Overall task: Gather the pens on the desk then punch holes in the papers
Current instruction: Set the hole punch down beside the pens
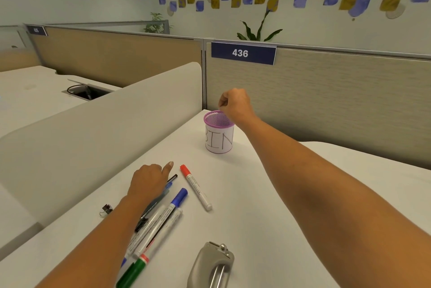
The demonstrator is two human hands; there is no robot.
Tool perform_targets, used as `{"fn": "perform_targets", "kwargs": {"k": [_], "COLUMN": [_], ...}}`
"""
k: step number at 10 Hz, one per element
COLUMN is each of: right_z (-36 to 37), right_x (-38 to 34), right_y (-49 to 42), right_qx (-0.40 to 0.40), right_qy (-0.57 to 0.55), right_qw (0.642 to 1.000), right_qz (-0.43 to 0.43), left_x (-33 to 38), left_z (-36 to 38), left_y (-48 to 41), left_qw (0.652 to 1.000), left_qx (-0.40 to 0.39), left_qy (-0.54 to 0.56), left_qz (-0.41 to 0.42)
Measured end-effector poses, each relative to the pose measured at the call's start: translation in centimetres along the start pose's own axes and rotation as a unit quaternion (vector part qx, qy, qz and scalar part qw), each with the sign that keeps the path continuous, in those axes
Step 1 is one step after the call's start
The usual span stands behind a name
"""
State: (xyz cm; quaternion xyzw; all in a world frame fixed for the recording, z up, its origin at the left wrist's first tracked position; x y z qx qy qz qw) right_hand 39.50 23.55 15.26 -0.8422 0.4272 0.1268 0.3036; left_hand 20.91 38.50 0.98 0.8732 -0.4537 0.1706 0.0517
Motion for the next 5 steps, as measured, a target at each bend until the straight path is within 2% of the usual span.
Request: {"fn": "perform_targets", "kwargs": {"k": [2, 4, 5], "right_z": [0.4, 0.9, 0.0], "right_x": [0.4, 1.0, 1.2], "right_y": [0.4, 1.1, 1.9], "right_qx": [-0.001, -0.013, 0.025], "right_qy": [-0.012, -0.008, -0.022], "right_qw": [1.0, 0.999, 0.999], "right_qz": [0.014, 0.028, 0.033], "left_x": [0.4, 0.4, 0.3], "left_z": [0.2, 0.3, 0.2], "left_y": [-0.1, 0.0, 0.1], "left_qw": [0.998, 0.998, 0.998], "left_qx": [-0.017, -0.024, -0.02], "left_qy": [-0.056, -0.053, -0.053], "left_qz": [0.007, 0.014, 0.011]}}
Point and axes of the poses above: each hand's wrist, its own y-axis away from the middle knuckle, its own z-axis out of the palm, x = y × z, the point moved 10 cm from there along -y, towards the middle knuckle
